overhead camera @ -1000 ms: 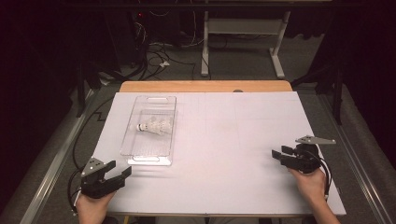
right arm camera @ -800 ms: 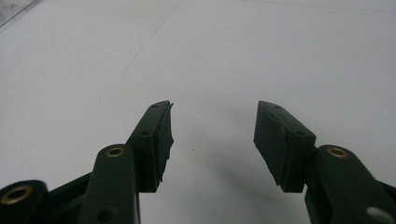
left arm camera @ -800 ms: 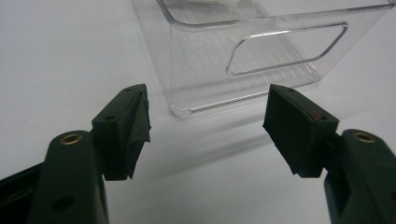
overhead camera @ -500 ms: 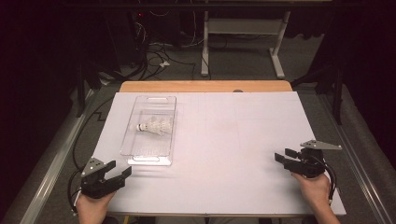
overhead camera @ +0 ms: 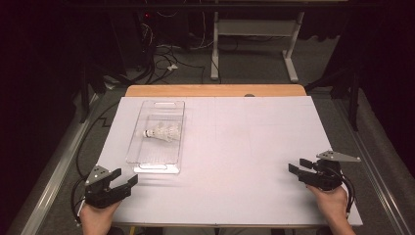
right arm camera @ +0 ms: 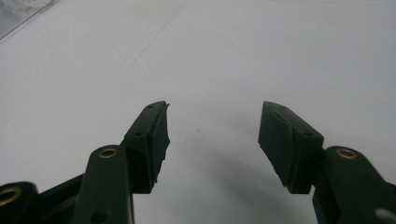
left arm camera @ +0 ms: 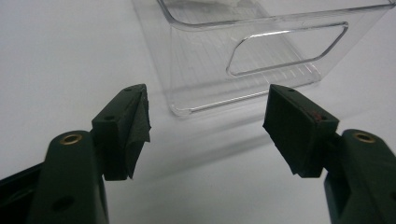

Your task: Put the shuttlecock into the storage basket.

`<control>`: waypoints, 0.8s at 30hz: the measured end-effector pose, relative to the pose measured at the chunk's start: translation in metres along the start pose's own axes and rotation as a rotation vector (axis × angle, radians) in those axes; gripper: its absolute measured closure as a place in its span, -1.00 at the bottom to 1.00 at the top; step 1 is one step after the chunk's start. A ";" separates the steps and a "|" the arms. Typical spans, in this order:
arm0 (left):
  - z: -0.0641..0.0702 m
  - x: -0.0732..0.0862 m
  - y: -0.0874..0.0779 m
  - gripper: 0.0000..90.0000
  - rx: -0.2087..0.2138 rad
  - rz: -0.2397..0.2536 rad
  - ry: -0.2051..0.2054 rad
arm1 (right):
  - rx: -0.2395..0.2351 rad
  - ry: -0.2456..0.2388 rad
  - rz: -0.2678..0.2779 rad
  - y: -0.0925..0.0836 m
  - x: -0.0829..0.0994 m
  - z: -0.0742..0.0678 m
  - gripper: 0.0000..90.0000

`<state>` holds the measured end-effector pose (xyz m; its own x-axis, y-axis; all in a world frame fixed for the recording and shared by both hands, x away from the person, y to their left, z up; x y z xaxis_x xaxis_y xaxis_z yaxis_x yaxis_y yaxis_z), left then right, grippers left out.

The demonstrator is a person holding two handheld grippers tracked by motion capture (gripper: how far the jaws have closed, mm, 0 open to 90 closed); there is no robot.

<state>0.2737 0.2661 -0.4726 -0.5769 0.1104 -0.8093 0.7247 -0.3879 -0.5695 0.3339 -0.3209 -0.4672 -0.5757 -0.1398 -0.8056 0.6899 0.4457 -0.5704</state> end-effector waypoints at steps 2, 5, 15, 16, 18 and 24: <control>0.000 0.000 0.000 -0.28 0.000 0.000 0.000 | 0.001 -0.002 0.008 -0.001 0.001 0.001 -0.06; 0.000 0.000 0.000 -0.28 -0.001 0.000 0.000 | 0.005 0.005 0.014 -0.003 0.004 0.002 -0.07; 0.000 0.000 0.000 -0.28 -0.004 0.001 0.000 | 0.006 0.007 0.031 -0.010 0.010 0.003 -0.09; 0.000 0.000 0.000 -0.28 -0.003 0.001 0.000 | 0.006 0.006 0.031 -0.011 0.011 0.003 -0.10; 0.000 0.000 0.000 -0.28 -0.004 0.002 -0.001 | 0.005 0.010 0.032 -0.012 0.012 0.003 -0.11; 0.000 0.000 -0.001 -0.28 -0.004 0.002 0.001 | 0.012 0.017 0.043 -0.013 0.013 0.004 -0.13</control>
<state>0.2733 0.2662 -0.4722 -0.5747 0.1107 -0.8108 0.7274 -0.3849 -0.5681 0.3194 -0.3321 -0.4706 -0.5527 -0.1061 -0.8266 0.7195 0.4399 -0.5375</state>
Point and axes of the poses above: each handheld gripper's, and its own axes: y roughly forward along the jaws, x roughly out of its underside, z roughly to its right, the point moved 3 cm from there along y, roughly forward along the jaws, and after that the axes turned 3 degrees about z, right-handed, at the moved point
